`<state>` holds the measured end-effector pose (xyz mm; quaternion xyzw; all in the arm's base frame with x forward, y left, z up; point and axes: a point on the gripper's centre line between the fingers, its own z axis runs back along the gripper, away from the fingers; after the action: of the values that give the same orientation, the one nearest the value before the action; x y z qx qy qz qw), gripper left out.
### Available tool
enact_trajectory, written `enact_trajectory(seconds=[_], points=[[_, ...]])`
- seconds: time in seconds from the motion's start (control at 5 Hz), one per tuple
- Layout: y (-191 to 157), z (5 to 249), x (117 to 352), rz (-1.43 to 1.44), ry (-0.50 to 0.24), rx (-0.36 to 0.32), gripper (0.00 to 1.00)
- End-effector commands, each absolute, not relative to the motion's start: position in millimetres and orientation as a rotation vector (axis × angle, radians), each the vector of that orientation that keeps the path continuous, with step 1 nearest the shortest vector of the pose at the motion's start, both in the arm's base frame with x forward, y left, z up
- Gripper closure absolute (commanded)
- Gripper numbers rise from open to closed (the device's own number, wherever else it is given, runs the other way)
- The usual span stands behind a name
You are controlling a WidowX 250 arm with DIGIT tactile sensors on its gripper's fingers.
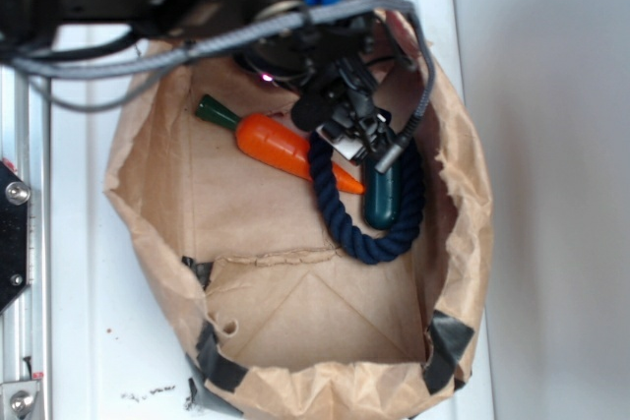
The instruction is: Grab the white paper.
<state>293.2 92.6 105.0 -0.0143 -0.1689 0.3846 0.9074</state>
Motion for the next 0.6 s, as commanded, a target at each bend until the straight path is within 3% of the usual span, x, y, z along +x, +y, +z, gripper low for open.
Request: enact_trajectory(seconds=[0.0, 0.4], points=[[130, 106, 291, 0.949, -0.35, 0.088, 0.0], [117, 93, 293, 1.142, -0.311, 0.055, 0.0]])
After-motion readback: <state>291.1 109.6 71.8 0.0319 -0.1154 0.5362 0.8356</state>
